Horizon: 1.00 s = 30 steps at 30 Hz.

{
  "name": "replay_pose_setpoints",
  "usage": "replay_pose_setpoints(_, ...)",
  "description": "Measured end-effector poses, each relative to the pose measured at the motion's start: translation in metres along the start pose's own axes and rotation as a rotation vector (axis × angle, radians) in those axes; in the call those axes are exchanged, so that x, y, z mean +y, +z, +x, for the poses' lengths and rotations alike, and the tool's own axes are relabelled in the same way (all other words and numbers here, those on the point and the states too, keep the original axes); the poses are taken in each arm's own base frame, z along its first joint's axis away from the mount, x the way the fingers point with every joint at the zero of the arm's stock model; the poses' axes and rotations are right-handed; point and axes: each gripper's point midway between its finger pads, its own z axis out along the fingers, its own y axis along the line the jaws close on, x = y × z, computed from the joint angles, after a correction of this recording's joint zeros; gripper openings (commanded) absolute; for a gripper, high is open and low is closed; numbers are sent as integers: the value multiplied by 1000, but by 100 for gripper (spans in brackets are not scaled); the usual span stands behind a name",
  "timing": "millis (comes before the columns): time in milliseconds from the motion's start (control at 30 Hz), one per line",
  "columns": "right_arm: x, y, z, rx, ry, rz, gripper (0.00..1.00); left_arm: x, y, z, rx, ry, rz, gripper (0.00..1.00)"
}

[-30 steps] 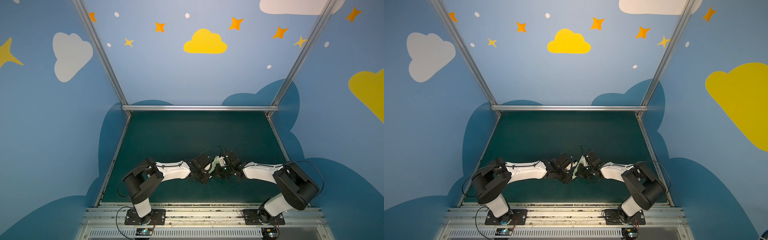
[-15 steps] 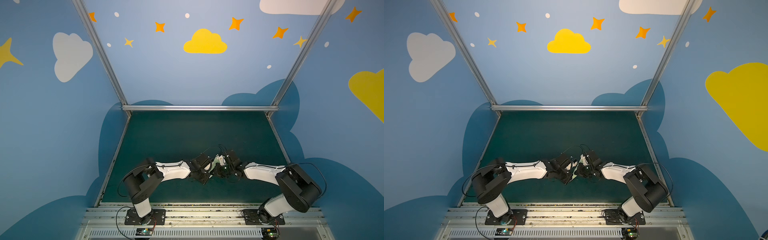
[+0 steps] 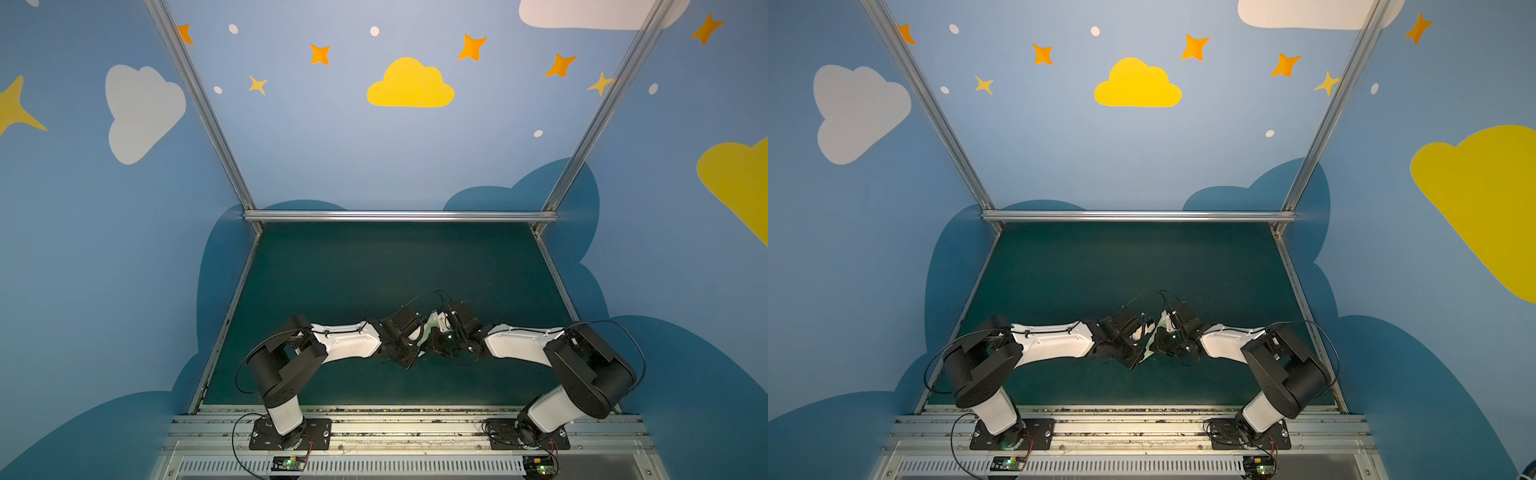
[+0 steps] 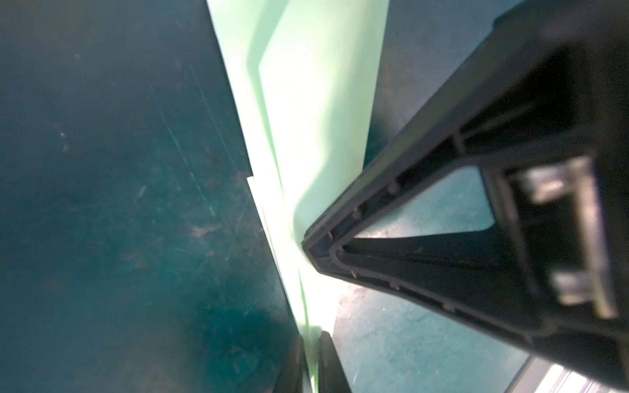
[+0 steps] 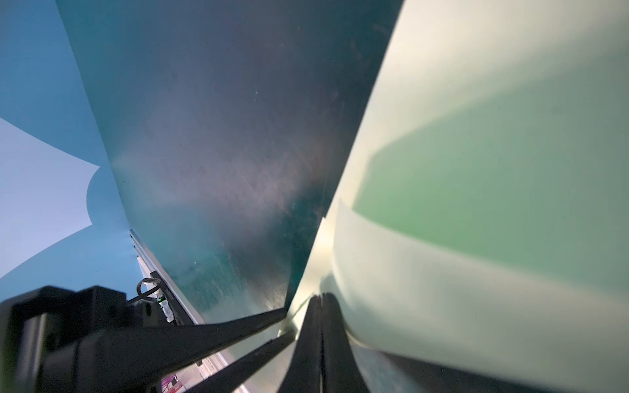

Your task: Fold a paper plane with a square sheet of paper (fold left side to right side)

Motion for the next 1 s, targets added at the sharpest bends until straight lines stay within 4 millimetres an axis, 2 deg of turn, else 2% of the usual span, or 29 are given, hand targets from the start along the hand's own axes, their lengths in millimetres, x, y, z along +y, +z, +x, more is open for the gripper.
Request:
replay_pose_setpoints(167,-2,2,-1,-1,4,2,0,0,0,0,0,1,0,11)
replay_pose_setpoints(367,-2,2,-2,2,8,-2,0,3,-4,-4,-6,-42,28,18)
replay_pose_setpoints(500,-3,2,-2,2,10,0,0,6,-24,-20,-68,-124,70,18)
replay_pose_setpoints(667,-3,2,-1,3,13,2,0,3,-47,-42,-176,-275,155,9)
replay_pose_setpoints(767,-3,2,-1,3,15,2,0,0,-41,-39,-191,-410,216,7)
replay_pose_setpoints(833,-3,2,-1,3,20,3,0,0,-32,-30,-183,-518,247,4)
replay_pose_setpoints(1000,-4,2,-2,2,30,6,0,3,-8,-9,-155,-746,280,3)
